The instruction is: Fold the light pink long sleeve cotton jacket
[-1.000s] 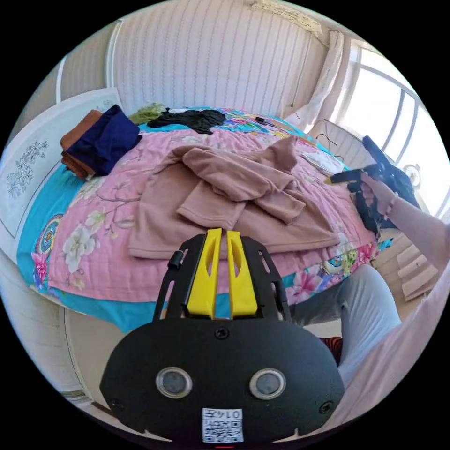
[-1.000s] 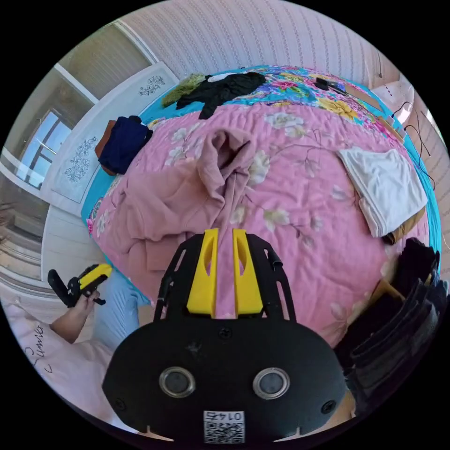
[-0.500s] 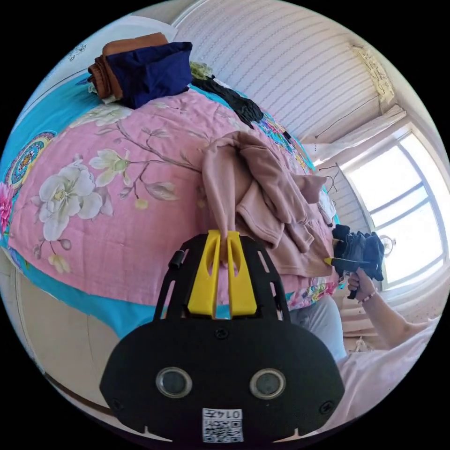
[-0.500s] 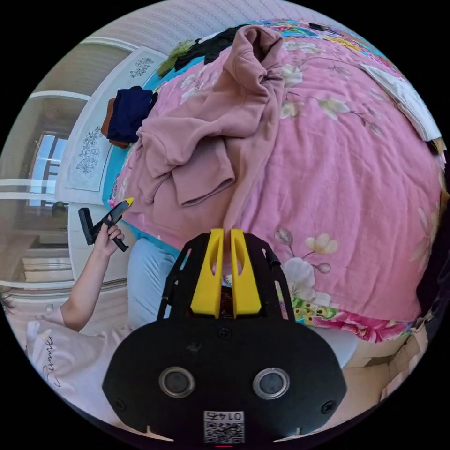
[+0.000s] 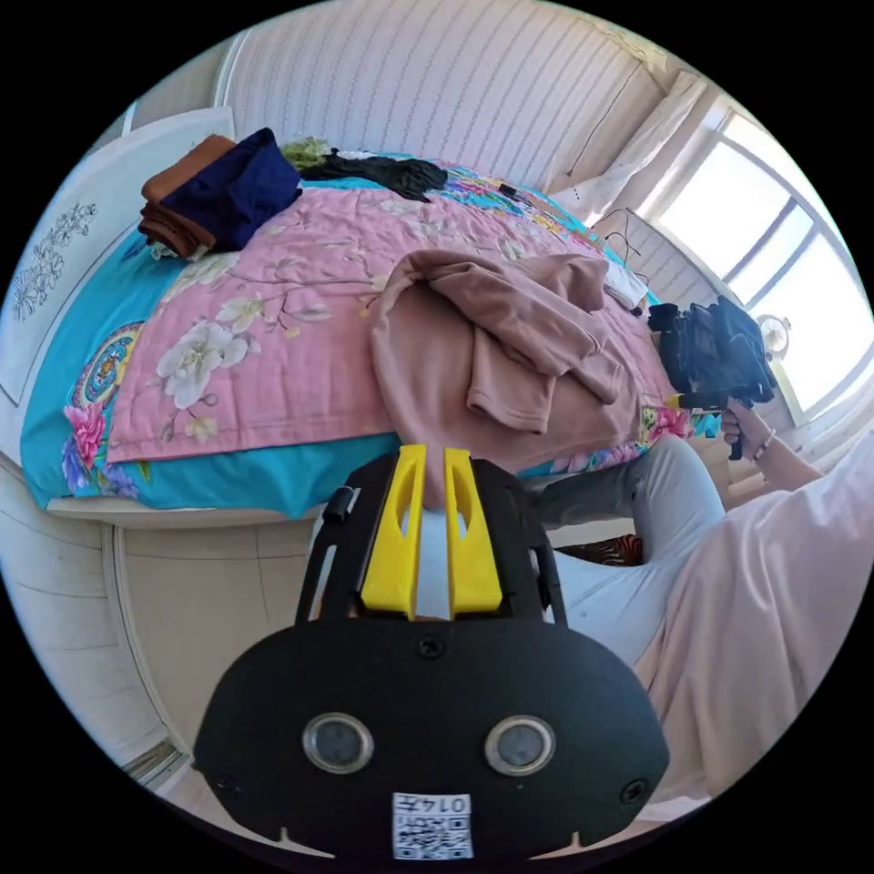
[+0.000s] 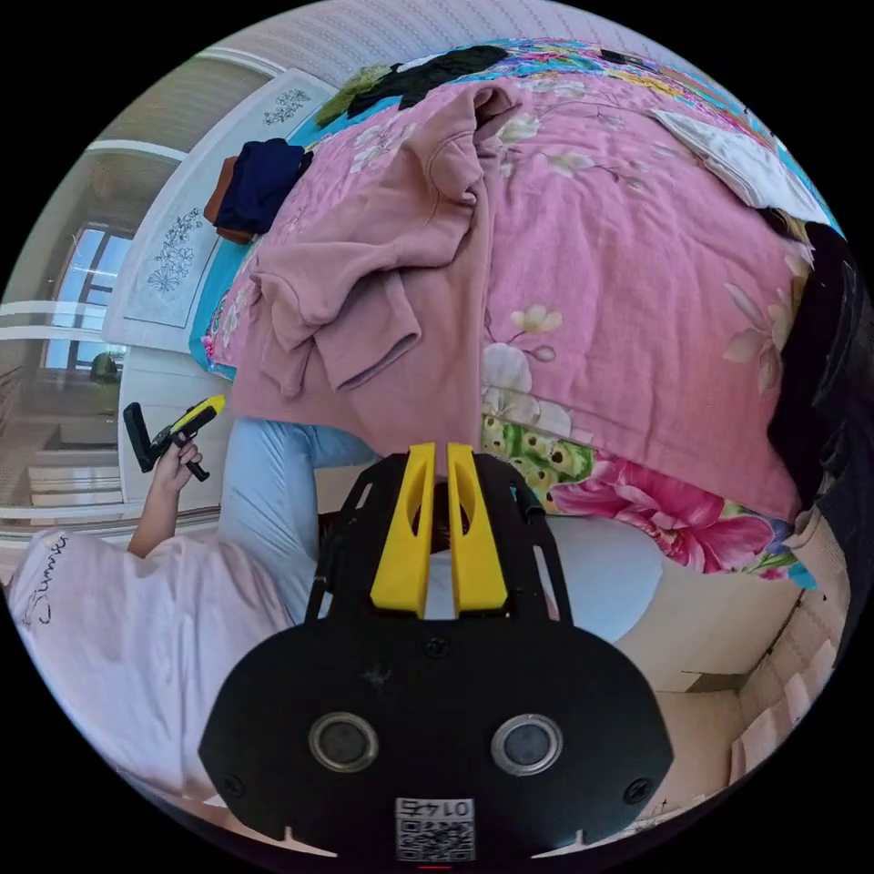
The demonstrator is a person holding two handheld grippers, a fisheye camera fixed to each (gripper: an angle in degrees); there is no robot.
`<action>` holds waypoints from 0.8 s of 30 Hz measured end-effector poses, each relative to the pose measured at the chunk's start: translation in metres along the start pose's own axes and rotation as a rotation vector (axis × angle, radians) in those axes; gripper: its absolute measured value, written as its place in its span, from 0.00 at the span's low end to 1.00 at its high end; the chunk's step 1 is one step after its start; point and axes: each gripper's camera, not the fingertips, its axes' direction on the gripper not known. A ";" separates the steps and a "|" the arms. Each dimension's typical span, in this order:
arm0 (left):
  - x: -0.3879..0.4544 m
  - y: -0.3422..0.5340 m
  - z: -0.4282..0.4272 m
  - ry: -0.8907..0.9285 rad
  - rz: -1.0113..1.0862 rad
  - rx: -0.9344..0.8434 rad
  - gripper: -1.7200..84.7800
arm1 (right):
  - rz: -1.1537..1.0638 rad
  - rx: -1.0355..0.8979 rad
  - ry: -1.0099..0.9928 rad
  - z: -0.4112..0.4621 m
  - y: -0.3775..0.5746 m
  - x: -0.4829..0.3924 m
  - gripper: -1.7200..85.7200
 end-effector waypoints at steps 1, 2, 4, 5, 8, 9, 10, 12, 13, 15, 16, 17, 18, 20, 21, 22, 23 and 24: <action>0.012 -0.006 -0.009 -0.054 0.057 0.023 0.07 | 0.006 0.045 -0.003 -0.004 0.002 0.000 0.07; 0.025 -0.015 -0.016 -0.097 0.125 0.051 0.08 | 0.007 0.071 0.000 -0.007 0.002 -0.001 0.08; 0.044 -0.030 -0.018 -0.147 0.202 0.106 0.09 | 0.007 0.182 0.031 -0.019 -0.004 -0.005 0.11; 0.054 -0.044 -0.013 -0.148 0.238 0.135 0.10 | 0.006 0.203 0.035 -0.021 -0.008 -0.006 0.12; 0.074 -0.085 0.022 -0.091 0.289 0.144 0.13 | -0.022 0.272 0.037 -0.026 -0.036 -0.010 0.15; 0.078 -0.094 0.031 -0.079 0.298 0.141 0.14 | -0.043 0.282 0.030 -0.026 -0.052 -0.012 0.15; 0.088 -0.111 0.048 -0.057 0.323 0.127 0.15 | -0.062 0.289 0.028 -0.024 -0.069 -0.015 0.17; 0.104 -0.136 0.075 -0.051 0.371 0.105 0.16 | -0.078 0.303 0.044 -0.021 -0.094 -0.020 0.18; 0.114 -0.149 0.097 -0.055 0.408 0.079 0.16 | -0.080 0.307 0.052 -0.017 -0.110 -0.021 0.18; 0.125 -0.164 0.137 -0.083 0.437 -0.021 0.15 | -0.068 0.297 0.044 -0.009 -0.134 -0.019 0.18; 0.129 -0.169 0.162 -0.114 0.443 -0.096 0.14 | -0.058 0.275 0.036 0.000 -0.149 -0.016 0.17; 0.130 -0.171 0.175 -0.109 0.458 -0.101 0.13 | -0.050 0.252 0.038 0.006 -0.157 -0.014 0.15; 0.129 -0.172 0.177 -0.095 0.454 -0.093 0.12 | -0.034 0.181 0.040 0.019 -0.171 -0.010 0.11; 0.113 -0.185 0.166 0.000 0.363 -0.095 0.08 | -0.022 0.070 0.070 0.034 -0.188 -0.007 0.05; 0.107 -0.189 0.158 0.034 0.342 -0.080 0.07 | -0.077 0.064 0.116 0.032 -0.196 -0.015 0.04; 0.094 -0.196 0.140 0.094 0.313 -0.031 0.06 | -0.152 0.079 0.182 0.024 -0.204 -0.028 0.03; 0.080 -0.206 0.122 0.114 0.290 0.025 0.06 | -0.190 0.094 0.203 0.018 -0.209 -0.035 0.03; 0.072 -0.212 0.114 0.100 0.275 0.050 0.06 | -0.247 0.126 0.207 0.004 -0.221 -0.046 0.03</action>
